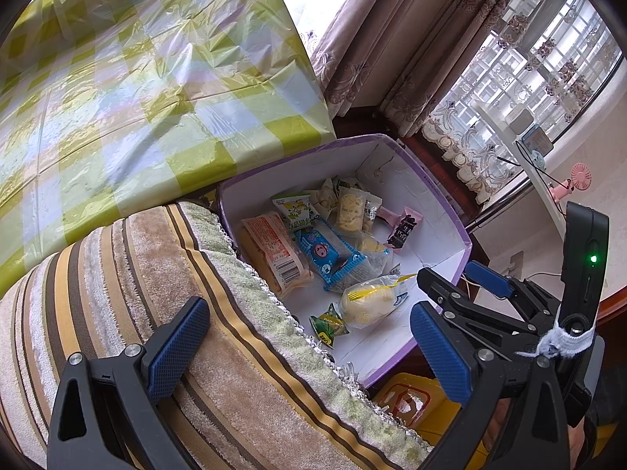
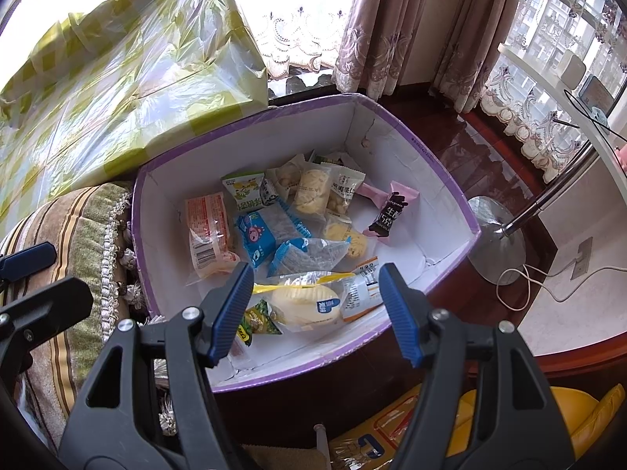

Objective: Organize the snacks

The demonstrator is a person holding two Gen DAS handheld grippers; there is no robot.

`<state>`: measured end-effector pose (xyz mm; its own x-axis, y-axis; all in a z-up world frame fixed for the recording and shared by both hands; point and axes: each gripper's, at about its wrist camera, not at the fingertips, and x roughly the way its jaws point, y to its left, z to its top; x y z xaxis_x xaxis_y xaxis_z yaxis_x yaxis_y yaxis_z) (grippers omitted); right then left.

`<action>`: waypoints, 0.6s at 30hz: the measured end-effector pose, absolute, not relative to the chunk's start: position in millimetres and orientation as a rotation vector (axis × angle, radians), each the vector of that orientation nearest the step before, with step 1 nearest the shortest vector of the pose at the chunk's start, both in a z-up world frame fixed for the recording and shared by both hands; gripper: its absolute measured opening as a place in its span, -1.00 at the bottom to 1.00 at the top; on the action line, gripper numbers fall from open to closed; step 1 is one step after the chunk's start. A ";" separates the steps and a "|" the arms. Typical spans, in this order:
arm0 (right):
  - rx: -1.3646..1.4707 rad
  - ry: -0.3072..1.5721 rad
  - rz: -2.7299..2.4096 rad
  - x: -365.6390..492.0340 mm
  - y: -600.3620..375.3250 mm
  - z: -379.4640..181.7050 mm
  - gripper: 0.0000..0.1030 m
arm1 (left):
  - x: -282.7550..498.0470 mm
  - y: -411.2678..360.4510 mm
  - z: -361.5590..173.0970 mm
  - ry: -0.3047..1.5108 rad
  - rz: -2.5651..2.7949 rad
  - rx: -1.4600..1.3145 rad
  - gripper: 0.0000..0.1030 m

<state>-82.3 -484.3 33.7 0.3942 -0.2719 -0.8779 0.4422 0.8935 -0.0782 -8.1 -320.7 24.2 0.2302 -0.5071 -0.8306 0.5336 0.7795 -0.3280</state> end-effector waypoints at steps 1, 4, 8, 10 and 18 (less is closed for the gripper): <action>0.178 1.076 -0.455 -82.3 -484.0 33.7 0.35 | -8.2 -320.6 24.3 1.131 -0.716 0.027 1.00; 0.181 1.078 -0.453 -82.0 -483.5 33.3 0.35 | -8.1 -320.7 24.3 1.131 -0.716 0.027 1.00; 0.182 1.077 -0.453 -82.1 -483.8 33.3 0.35 | -8.1 -320.7 24.2 1.131 -0.716 0.026 1.00; 0.184 1.077 -0.454 -82.0 -484.2 32.9 0.35 | -8.0 -320.5 24.2 1.131 -0.716 0.026 1.00; 0.184 1.076 -0.455 -82.2 -484.4 33.0 0.35 | -7.9 -320.8 24.2 1.132 -0.716 0.025 1.00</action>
